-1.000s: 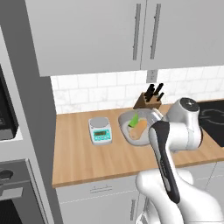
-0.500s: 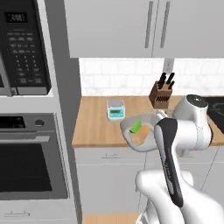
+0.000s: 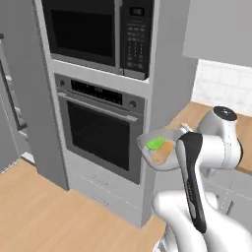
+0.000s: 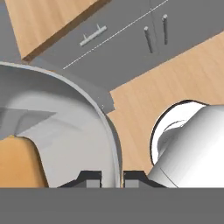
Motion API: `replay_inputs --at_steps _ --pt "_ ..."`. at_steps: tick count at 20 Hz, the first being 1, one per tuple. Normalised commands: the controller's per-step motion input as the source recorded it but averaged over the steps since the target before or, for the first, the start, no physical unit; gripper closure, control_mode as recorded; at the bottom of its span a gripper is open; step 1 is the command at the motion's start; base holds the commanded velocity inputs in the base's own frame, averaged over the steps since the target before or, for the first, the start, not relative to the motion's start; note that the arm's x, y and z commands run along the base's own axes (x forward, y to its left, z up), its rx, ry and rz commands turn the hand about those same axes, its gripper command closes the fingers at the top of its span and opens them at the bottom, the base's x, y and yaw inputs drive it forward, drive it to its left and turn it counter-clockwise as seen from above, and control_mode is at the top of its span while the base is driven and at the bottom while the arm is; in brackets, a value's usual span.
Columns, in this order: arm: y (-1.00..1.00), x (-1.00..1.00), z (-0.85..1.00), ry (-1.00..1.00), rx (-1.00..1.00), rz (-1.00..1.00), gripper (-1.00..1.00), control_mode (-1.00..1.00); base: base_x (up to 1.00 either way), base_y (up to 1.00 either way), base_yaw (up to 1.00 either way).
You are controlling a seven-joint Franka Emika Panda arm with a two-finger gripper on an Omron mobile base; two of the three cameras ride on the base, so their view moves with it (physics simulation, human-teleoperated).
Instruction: Take the meat container that has the chicken drumstick and place it on the second highest rack of the freezer. Then take the vegetable container that has the squash and lemon wedge and place it on the highest rack of the freezer.
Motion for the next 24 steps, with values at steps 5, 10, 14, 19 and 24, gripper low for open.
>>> replay_inputs --at_steps 5,10,14,19,24 --pt "0.00 0.00 0.00 0.00 0.00 0.00 1.00 1.00 0.17 0.39 0.81" --pt "0.00 0.00 0.00 0.00 0.00 0.00 1.00 1.00 1.00 0.57 0.14" --pt "0.00 0.00 0.00 0.00 0.00 0.00 1.00 1.00 1.00 0.62 -0.02" --pt "0.00 0.00 0.00 0.00 0.00 0.00 1.00 1.00 1.00 0.81 -0.24" --pt "0.00 0.00 0.00 0.00 0.00 0.00 1.00 1.00 0.99 0.99 -0.51"
